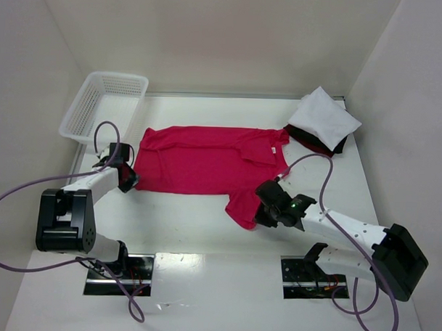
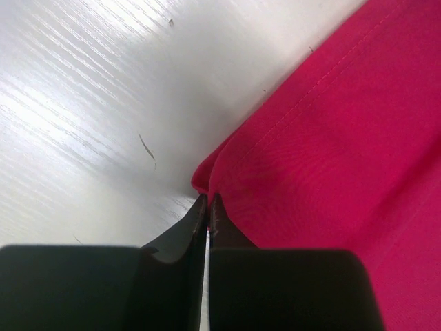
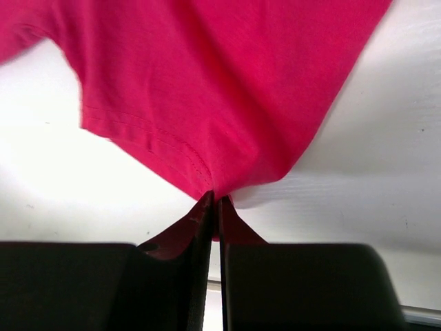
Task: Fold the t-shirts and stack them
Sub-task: Grap the side of the flattened tshirt closest away from the robot with both arms, then fold the other side of the tshirt into a rectangle
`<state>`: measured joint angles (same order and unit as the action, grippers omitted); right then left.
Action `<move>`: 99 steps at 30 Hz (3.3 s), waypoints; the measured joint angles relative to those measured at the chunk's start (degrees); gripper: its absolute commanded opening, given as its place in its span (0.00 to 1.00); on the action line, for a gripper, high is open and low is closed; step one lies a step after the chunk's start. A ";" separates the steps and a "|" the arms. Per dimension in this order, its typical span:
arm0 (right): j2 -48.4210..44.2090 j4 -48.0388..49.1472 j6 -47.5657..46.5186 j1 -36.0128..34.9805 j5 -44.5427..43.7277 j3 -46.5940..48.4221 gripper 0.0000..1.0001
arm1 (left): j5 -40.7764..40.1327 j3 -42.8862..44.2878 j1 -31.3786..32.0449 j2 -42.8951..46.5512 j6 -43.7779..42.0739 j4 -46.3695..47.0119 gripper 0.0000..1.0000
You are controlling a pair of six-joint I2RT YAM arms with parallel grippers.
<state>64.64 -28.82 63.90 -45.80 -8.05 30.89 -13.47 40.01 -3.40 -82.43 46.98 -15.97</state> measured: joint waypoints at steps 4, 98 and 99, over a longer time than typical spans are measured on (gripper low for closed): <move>-2.60 -0.50 -0.09 0.20 -1.40 1.29 0.06 | 0.94 0.00 0.68 1.57 0.02 -0.35 0.00; 37.92 9.49 -31.65 32.30 5.05 62.25 0.93 | 38.05 47.71 0.81 -29.83 -23.08 9.33 1.00; 36.54 10.29 -31.26 32.30 5.97 60.08 0.94 | 39.85 48.19 1.14 -29.77 -26.18 8.76 1.00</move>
<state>101.19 -18.52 32.64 -13.50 -2.09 90.98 26.37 88.20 -2.26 -112.20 20.80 -7.20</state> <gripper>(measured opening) 0.921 0.998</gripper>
